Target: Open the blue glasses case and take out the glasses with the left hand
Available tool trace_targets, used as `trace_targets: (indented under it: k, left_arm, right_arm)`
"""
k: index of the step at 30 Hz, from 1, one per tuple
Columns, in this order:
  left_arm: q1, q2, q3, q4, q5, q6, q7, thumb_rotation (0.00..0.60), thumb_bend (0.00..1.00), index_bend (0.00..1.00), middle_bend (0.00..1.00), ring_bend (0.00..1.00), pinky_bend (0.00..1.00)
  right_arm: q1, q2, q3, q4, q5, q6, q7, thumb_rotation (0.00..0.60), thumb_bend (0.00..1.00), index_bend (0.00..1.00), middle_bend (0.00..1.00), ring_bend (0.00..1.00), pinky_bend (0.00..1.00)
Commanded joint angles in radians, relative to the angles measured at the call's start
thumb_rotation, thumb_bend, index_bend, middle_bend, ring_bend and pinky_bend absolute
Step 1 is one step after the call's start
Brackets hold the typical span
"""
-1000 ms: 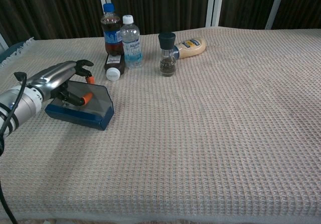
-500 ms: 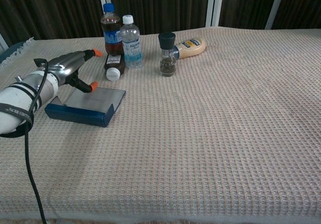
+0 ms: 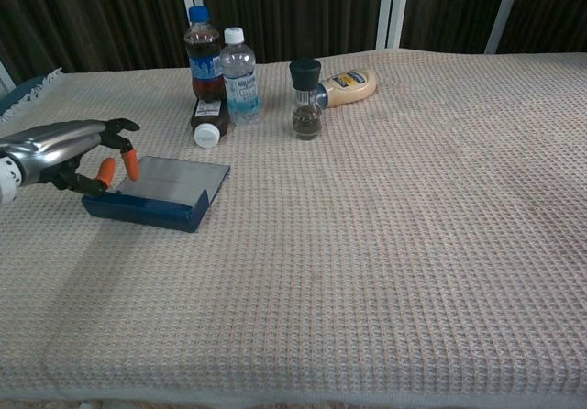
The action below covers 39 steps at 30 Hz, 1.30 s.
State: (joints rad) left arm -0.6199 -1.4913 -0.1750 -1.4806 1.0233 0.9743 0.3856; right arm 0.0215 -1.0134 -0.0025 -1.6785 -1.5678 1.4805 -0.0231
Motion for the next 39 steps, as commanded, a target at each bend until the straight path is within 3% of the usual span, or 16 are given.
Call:
trace_targets:
  k: [1,12,21,31,39]
  left_arm:
    - [0.016,0.011,0.027,-0.007,0.018,0.011,0.013,0.6,0.75,0.45,0.02,0.0,0.0]
    - [0.036,-0.002,0.058,0.038,0.041,0.051,0.02,0.6,0.73,0.44,0.01,0.0,0.0]
    - [0.058,-0.001,0.097,0.102,0.08,0.119,0.123,0.6,0.72,0.47,0.02,0.0,0.0]
    - [0.083,0.04,0.123,0.056,0.096,0.128,0.139,0.6,0.73,0.53,0.03,0.0,0.0]
    - [0.099,0.144,0.174,-0.09,0.127,0.075,0.111,0.6,0.78,0.56,0.04,0.0,0.0]
  right_arm:
    - [0.002,-0.001,-0.002,-0.002,-0.003,-0.003,-0.002,0.6,0.1,0.0,0.0,0.0,0.0]
    - [-0.001,0.002,-0.003,0.0,-0.011,0.008,0.01,0.6,0.1,0.0,0.0,0.0,0.0]
    - [-0.003,0.002,-0.008,-0.002,-0.017,0.009,0.006,0.6,0.1,0.0,0.0,0.0,0.0]
    - [-0.006,0.003,-0.006,0.0,-0.02,0.019,0.016,0.6,0.1,0.0,0.0,0.0,0.0]
    - [-0.007,0.004,-0.007,-0.001,-0.024,0.023,0.019,0.6,0.1,0.0,0.0,0.0,0.0]
